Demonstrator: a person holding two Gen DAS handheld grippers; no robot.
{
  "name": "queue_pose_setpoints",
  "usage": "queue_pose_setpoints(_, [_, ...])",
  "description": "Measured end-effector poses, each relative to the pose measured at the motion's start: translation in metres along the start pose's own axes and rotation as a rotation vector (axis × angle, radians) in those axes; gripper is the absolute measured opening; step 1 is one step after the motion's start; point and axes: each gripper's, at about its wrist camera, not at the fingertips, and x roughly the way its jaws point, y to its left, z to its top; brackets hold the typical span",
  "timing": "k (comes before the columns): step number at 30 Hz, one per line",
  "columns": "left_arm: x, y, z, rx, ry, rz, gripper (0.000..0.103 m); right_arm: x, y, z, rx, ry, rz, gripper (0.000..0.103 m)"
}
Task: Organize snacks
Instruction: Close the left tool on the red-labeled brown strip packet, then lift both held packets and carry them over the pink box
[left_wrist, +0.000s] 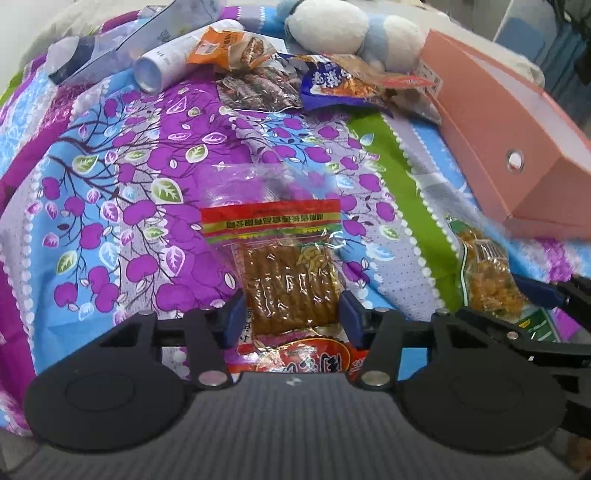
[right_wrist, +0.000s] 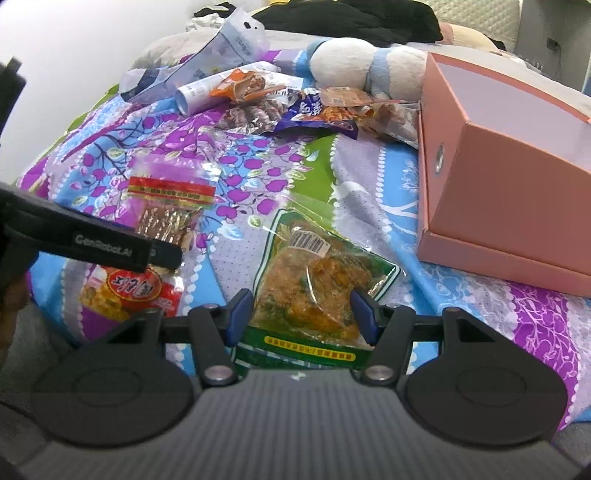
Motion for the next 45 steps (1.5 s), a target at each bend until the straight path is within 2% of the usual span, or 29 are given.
queue_pose_setpoints(3, [-0.005,0.005,0.0,-0.039,-0.005,-0.027,0.057,-0.004,-0.001,0.002,0.01,-0.006,-0.004,0.061])
queue_pose_setpoints(4, [-0.008,0.007,0.001,-0.053,-0.009,-0.033,0.049,-0.006,-0.001,0.003,0.013,-0.007,-0.005,0.061])
queue_pose_setpoints(5, [-0.01,0.008,0.002,-0.06,-0.007,-0.034,0.026,-0.007,-0.001,0.004,0.016,-0.009,-0.007,0.061])
queue_pose_setpoints(8, [-0.017,0.014,0.006,-0.091,-0.012,-0.062,0.026,-0.012,-0.001,0.008,0.016,-0.018,-0.01,0.061])
queue_pose_setpoints(11, [-0.016,0.017,0.006,-0.09,-0.007,-0.056,0.026,-0.014,0.002,0.012,0.003,-0.029,-0.015,0.061])
queue_pose_setpoints(15, [-0.008,0.029,0.0,-0.169,0.029,-0.144,0.026,-0.009,0.004,0.013,0.001,-0.01,-0.003,0.061])
queue_pose_setpoints(21, [-0.003,0.044,-0.007,-0.267,0.031,-0.203,0.026,-0.004,0.025,0.008,-0.043,-0.01,0.06,0.061])
queue_pose_setpoints(24, [0.0,0.051,-0.007,-0.316,0.034,-0.231,0.026,0.003,0.041,0.007,-0.109,-0.008,0.065,0.061])
queue_pose_setpoints(28, [-0.002,0.06,-0.008,-0.355,0.031,-0.244,0.028,0.022,0.055,-0.004,-0.21,0.022,0.024,0.06])
queue_pose_setpoints(30, [-0.003,0.065,-0.009,-0.374,0.026,-0.245,0.033,0.023,0.06,-0.008,-0.259,0.011,0.004,0.061])
queue_pose_setpoints(37, [0.003,0.076,-0.011,-0.417,-0.002,-0.278,0.035,0.024,0.054,-0.007,-0.232,0.013,0.02,0.061])
queue_pose_setpoints(41, [0.012,0.085,-0.007,-0.469,-0.014,-0.333,0.035,0.025,0.054,-0.008,-0.225,0.014,0.024,0.061])
queue_pose_setpoints(45, [0.017,0.087,-0.001,-0.469,-0.016,-0.382,0.035,0.026,0.053,-0.008,-0.218,0.014,0.03,0.061])
